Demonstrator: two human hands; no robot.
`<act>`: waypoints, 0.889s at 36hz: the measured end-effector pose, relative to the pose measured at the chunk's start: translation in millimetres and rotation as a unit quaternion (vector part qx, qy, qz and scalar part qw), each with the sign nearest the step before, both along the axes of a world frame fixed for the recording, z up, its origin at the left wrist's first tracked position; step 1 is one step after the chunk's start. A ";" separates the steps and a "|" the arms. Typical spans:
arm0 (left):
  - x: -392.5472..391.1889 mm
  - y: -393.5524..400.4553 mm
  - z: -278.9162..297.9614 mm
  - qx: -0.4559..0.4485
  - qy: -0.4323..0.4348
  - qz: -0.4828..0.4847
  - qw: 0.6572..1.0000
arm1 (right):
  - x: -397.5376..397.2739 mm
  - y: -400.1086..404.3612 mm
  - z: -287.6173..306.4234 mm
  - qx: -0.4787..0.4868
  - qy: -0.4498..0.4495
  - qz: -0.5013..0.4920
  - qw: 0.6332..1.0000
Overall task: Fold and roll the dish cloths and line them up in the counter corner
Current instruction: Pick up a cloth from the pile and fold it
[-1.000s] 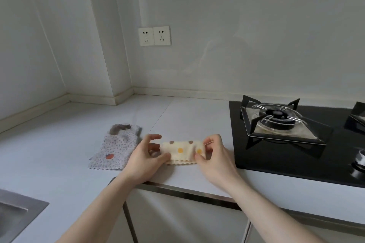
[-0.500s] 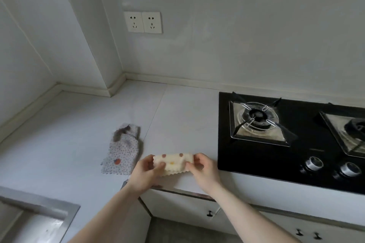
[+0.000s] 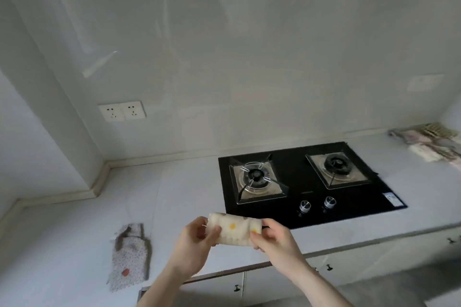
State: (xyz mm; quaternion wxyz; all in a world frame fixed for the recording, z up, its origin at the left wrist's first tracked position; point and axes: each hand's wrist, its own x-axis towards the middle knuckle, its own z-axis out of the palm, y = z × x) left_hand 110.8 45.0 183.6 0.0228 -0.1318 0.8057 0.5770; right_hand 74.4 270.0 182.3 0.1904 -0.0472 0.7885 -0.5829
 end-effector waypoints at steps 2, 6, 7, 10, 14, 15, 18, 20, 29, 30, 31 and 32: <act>-16.0 16.6 7.3 -0.019 -0.004 -0.039 0.999 | -3.0 22.3 8.2 -0.002 -0.005 -0.034 0.999; -48.0 57.8 27.0 -0.033 -0.008 -0.099 0.994 | -11.3 67.1 17.5 -0.010 -0.029 -0.093 0.995; -55.9 69.4 30.7 -0.033 -0.004 -0.112 0.993 | -14.7 78.6 19.1 -0.012 -0.033 -0.105 0.994; -76.6 106.4 42.0 -0.053 0.006 -0.146 0.988 | -26.5 115.7 20.5 -0.018 -0.029 -0.133 0.991; -105.4 167.0 49.1 -0.096 0.029 -0.172 0.980 | -42.9 172.3 22.0 -0.019 -0.022 -0.173 0.985; -113.7 184.2 48.6 -0.100 0.031 -0.179 0.978 | -46.5 188.7 23.1 -0.017 -0.020 -0.180 0.983; -137.2 242.1 44.5 -0.109 0.028 -0.199 0.974 | -55.7 244.4 28.4 -0.008 -0.010 -0.204 0.979; -147.5 285.0 42.4 -0.099 0.023 -0.209 0.973 | -61.8 285.5 29.7 0.001 -0.013 -0.221 0.975; -178.1 439.2 36.2 -0.087 -0.008 -0.232 0.969 | -94.7 443.2 31.3 0.026 -0.044 -0.228 0.972; -181.9 449.7 35.4 -0.090 -0.010 -0.230 0.969 | -100.3 454.3 31.8 0.030 -0.045 -0.225 0.973; -186.2 458.7 34.1 -0.093 -0.014 -0.226 0.970 | -106.2 464.2 32.3 0.035 -0.046 -0.221 0.974; -190.7 466.3 33.0 -0.094 -0.017 -0.223 0.970 | -112.7 472.6 33.0 0.039 -0.046 -0.217 0.974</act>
